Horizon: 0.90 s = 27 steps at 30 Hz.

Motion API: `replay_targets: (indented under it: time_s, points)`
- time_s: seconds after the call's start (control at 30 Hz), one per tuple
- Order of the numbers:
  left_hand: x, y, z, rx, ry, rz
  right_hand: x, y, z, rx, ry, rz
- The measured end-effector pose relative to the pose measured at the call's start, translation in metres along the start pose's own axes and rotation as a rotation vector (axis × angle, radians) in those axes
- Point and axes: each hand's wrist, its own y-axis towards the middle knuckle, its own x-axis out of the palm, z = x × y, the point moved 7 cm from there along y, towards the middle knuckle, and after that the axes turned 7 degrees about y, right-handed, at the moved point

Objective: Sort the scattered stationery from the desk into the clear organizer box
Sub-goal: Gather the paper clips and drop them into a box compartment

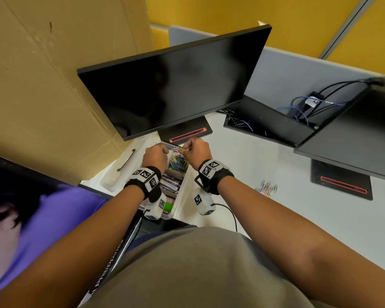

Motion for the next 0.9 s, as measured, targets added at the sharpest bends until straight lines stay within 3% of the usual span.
replay_targets:
  time_s: [0.17,0.43,0.67,0.9]
  points:
    - [0.004,-0.002,0.0,0.05,0.029,-0.014,0.012,-0.002,0.001,0.042,-0.154,0.003]
    - [0.01,0.001,0.008,0.139,0.095,-0.044,0.022,-0.001,-0.009,-0.042,-0.392,-0.036]
    - [0.015,0.006,0.012,0.177,0.142,-0.042,0.015,0.004,-0.004,-0.03,-0.274,-0.066]
    - [0.02,0.008,0.017,0.231,0.231,-0.031,-0.005,0.007,0.008,-0.032,-0.059,0.007]
